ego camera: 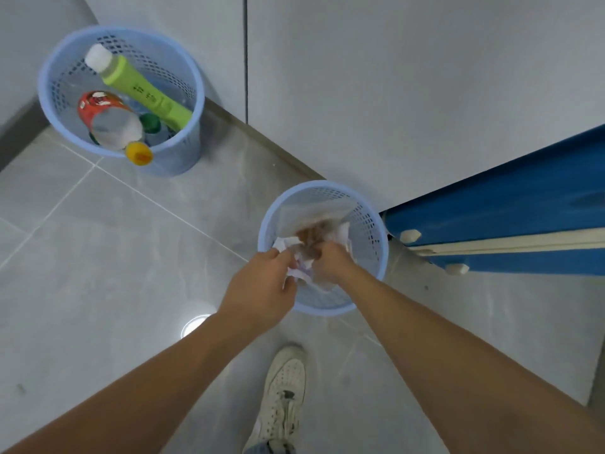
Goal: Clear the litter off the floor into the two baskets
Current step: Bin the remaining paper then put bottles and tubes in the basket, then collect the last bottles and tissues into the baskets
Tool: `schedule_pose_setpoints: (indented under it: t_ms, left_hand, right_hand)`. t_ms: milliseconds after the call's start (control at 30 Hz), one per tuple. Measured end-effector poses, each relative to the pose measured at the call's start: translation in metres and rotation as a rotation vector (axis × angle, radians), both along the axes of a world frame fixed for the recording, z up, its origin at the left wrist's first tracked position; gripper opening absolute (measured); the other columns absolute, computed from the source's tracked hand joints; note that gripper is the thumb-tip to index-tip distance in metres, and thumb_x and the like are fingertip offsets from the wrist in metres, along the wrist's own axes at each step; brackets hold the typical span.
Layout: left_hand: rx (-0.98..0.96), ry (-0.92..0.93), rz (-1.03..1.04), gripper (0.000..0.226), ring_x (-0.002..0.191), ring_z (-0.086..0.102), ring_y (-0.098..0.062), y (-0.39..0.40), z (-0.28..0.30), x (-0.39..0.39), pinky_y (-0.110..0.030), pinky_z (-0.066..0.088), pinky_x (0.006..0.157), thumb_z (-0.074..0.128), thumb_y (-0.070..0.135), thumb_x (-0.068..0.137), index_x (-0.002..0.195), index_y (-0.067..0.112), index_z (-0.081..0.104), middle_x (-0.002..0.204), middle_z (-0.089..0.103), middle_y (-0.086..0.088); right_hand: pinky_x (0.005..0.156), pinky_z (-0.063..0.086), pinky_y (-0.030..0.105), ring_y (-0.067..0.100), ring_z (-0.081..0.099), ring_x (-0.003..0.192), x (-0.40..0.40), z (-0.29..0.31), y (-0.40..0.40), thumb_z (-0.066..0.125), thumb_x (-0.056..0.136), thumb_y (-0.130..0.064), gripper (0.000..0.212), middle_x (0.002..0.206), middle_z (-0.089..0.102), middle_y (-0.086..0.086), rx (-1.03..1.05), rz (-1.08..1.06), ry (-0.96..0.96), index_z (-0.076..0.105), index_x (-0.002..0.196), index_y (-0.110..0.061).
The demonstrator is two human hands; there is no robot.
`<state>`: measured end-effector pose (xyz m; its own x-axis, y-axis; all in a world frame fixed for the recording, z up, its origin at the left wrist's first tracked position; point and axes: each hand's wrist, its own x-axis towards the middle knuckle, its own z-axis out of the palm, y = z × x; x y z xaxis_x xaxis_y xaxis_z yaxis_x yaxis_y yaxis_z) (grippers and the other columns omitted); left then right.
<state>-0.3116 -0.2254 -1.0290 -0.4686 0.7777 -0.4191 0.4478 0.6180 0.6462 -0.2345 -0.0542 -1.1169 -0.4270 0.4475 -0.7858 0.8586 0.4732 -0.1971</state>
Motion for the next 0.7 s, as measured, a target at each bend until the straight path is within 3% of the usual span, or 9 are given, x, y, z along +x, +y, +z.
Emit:
schedule_pose_setpoints:
  t_ms: [67, 167, 267, 400, 467, 567, 700]
  left_hand:
    - [0.017, 0.009, 0.005, 0.02, 0.099, 0.059, -0.021, -0.007, 0.0, -0.003, -0.04, 0.054, 0.08, 0.057, 0.019, 0.095, 0.113, 0.02, 0.063, 0.109, 0.065, 0.002]
    - [0.059, 0.023, 0.019, 0.019, 0.098, 0.059, -0.019, -0.016, 0.014, -0.007, -0.04, 0.055, 0.079, 0.057, 0.019, 0.095, 0.114, 0.022, 0.063, 0.107, 0.065, 0.004]
    - [0.063, 0.014, 0.046, 0.015, 0.096, 0.058, -0.014, -0.031, 0.049, -0.016, -0.036, 0.055, 0.079, 0.057, 0.023, 0.097, 0.112, 0.025, 0.06, 0.104, 0.063, 0.008]
    - [0.068, -0.005, 0.106, 0.018, 0.1, 0.057, -0.006, -0.067, 0.128, -0.033, -0.029, 0.052, 0.082, 0.056, 0.023, 0.097, 0.113, 0.029, 0.06, 0.104, 0.06, 0.015]
    - [0.061, 0.001, 0.144, 0.018, 0.102, 0.055, -0.005, -0.093, 0.177, -0.046, -0.029, 0.051, 0.084, 0.054, 0.025, 0.097, 0.114, 0.029, 0.059, 0.106, 0.06, 0.015]
    - [0.05, 0.017, 0.206, 0.021, 0.104, 0.053, -0.004, -0.146, 0.25, -0.07, -0.026, 0.048, 0.086, 0.05, 0.031, 0.098, 0.118, 0.03, 0.057, 0.108, 0.058, 0.014]
    - [0.014, 0.09, 0.35, 0.021, 0.103, 0.054, -0.008, -0.243, 0.336, -0.111, -0.027, 0.046, 0.084, 0.049, 0.034, 0.096, 0.114, 0.03, 0.058, 0.108, 0.061, 0.011]
  right_hand:
    - [0.091, 0.051, 0.038, 0.034, 0.06, 0.105, -0.002, 0.006, -0.001, 0.063, 0.087, -0.049, 0.052, 0.118, 0.068, 0.012, -0.023, 0.029, -0.012, 0.067, 0.121, -0.011]
    - [0.076, 0.045, 0.032, 0.033, 0.06, 0.093, 0.003, 0.043, -0.011, 0.055, 0.096, -0.022, 0.026, 0.108, 0.07, 0.017, 0.054, -0.086, 0.091, 0.068, 0.109, -0.003]
    - [0.077, 0.049, 0.033, 0.031, 0.064, 0.101, 0.012, 0.106, -0.025, 0.053, 0.095, -0.012, 0.026, 0.108, 0.07, 0.012, 0.168, -0.173, 0.187, 0.067, 0.116, -0.007]
    - [0.064, 0.054, 0.035, 0.017, 0.062, 0.073, 0.013, 0.205, -0.059, 0.052, 0.091, -0.008, 0.031, 0.074, 0.062, -0.006, 0.19, -0.189, 0.306, 0.067, 0.114, -0.021]
    - [0.054, 0.048, 0.026, 0.009, 0.058, 0.062, 0.001, 0.258, -0.086, 0.052, 0.093, -0.01, 0.028, 0.064, 0.059, -0.006, 0.168, -0.146, 0.345, 0.065, 0.105, -0.031]
    - [0.057, 0.043, 0.021, 0.005, 0.06, 0.063, -0.033, 0.33, -0.142, 0.057, 0.094, -0.011, 0.024, 0.066, 0.064, -0.007, 0.091, -0.093, 0.422, 0.068, 0.102, -0.031]
    - [0.063, 0.053, 0.03, 0.006, 0.064, 0.069, -0.099, 0.408, -0.235, 0.067, 0.087, -0.006, 0.034, 0.061, 0.067, -0.005, -0.002, 0.06, 0.526, 0.068, 0.085, -0.04]
